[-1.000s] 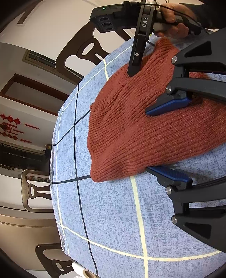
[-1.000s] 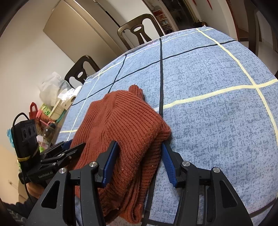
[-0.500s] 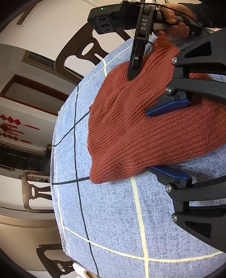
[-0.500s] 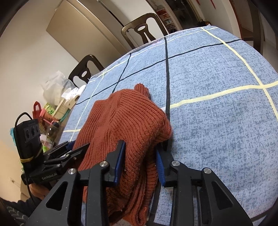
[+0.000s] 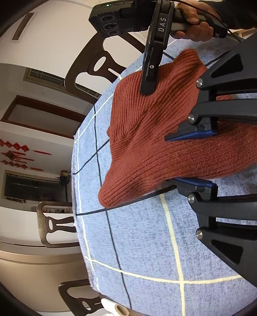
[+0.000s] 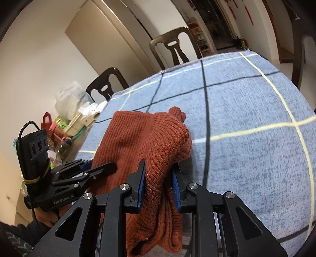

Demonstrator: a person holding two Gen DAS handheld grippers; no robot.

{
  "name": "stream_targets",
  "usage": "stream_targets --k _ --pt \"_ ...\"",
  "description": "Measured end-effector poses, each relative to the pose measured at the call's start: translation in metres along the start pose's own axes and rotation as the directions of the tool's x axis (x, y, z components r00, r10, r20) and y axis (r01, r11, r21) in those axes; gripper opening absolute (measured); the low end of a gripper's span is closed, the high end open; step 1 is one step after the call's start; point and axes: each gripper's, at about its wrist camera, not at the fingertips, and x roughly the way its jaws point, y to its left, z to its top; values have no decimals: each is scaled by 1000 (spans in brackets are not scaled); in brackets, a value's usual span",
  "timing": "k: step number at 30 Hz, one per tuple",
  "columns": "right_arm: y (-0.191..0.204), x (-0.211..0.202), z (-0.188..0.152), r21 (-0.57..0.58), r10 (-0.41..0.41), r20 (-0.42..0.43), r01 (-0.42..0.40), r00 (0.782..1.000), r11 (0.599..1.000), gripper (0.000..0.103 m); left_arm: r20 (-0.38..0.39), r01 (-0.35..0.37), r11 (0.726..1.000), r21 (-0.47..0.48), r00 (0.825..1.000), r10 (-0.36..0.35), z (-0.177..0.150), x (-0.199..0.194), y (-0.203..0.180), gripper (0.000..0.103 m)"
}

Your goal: Fold small clothes

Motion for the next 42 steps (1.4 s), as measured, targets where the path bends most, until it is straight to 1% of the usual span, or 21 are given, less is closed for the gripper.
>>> stream_targets --k 6,13,18,25,29,31,34,35,37,39,42 --pt "11 4 5 -14 20 6 -20 1000 1000 24 16 -15 1000 10 1000 15 3 -9 7 35" --pt "32 18 13 -38 57 6 -57 998 998 24 39 -49 999 7 998 49 7 -21 27 34" --pt "48 38 22 -48 93 -8 -94 996 994 24 52 -73 997 -17 996 74 9 -30 51 34" --pt "69 76 32 -44 133 -45 -135 990 990 24 57 -85 995 -61 994 88 13 -40 94 34" --pt "76 97 36 -38 144 -71 -147 987 988 24 54 -89 993 -83 994 93 12 -39 114 34" --pt "80 107 38 -43 136 -83 -140 987 989 24 42 -85 991 -99 995 90 9 -33 125 34" --pt "75 126 36 -30 116 -118 -120 986 992 25 -9 -83 987 -141 997 82 -1 -13 142 35" --pt "71 133 35 -20 100 -133 -104 986 994 25 -23 -87 984 -154 996 85 -5 -6 147 36" --pt "64 139 34 -5 83 -151 -85 985 996 29 -18 -59 979 -197 998 56 -9 -3 156 41" --pt "60 135 33 4 77 -154 -78 985 997 31 -11 -43 973 -225 999 42 -11 -8 159 41" --pt "63 120 37 -30 41 -120 -45 992 999 31 10 -80 976 -204 996 84 -8 -21 155 42"
